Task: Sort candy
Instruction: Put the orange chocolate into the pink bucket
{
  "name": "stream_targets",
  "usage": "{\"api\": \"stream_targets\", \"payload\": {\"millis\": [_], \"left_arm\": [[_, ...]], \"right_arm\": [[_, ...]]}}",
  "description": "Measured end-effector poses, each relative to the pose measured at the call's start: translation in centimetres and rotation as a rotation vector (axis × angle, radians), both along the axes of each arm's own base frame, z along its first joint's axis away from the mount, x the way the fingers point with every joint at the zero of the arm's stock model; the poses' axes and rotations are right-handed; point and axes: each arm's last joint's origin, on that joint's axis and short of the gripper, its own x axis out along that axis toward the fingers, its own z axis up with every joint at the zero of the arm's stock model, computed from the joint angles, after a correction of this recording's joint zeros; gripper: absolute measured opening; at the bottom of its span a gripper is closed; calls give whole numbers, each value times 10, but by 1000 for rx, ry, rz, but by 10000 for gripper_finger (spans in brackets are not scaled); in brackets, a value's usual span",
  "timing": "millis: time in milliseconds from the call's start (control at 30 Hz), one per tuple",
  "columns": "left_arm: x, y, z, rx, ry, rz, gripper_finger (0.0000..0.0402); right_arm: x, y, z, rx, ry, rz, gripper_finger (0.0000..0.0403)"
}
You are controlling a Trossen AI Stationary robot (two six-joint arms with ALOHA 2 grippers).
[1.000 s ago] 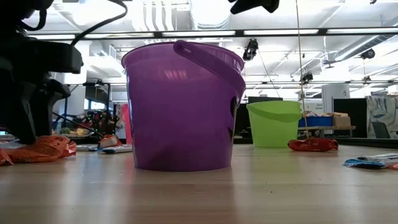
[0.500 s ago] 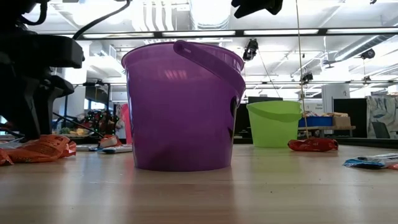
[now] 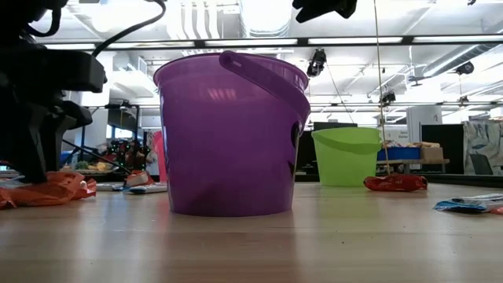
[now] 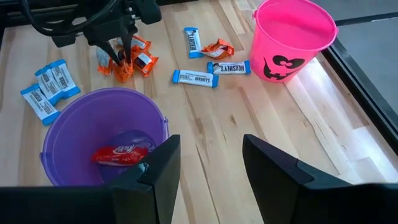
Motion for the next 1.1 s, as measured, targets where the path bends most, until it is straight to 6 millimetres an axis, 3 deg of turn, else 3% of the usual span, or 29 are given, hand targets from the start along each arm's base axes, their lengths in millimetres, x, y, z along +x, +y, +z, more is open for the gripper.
{"api": "stream_targets", "payload": {"millis": [167, 367, 600, 800, 1100], "left_arm": [[0, 0, 0, -14, 10, -6, 12], [4, -3, 10, -16, 7, -27, 1], [13, -8, 47, 26, -2, -95, 0], [14, -4, 78, 76, -135, -22, 0], [-2, 28, 133, 158, -466, 229, 0]], "right_arm": [[0, 0, 0, -1, 1, 0, 167], [0, 0, -1, -7, 5, 5, 166], [0, 0, -1, -12, 6, 8, 167], [0, 0, -1, -19, 8, 13, 166], [0, -1, 0, -21, 8, 15, 166]]}}
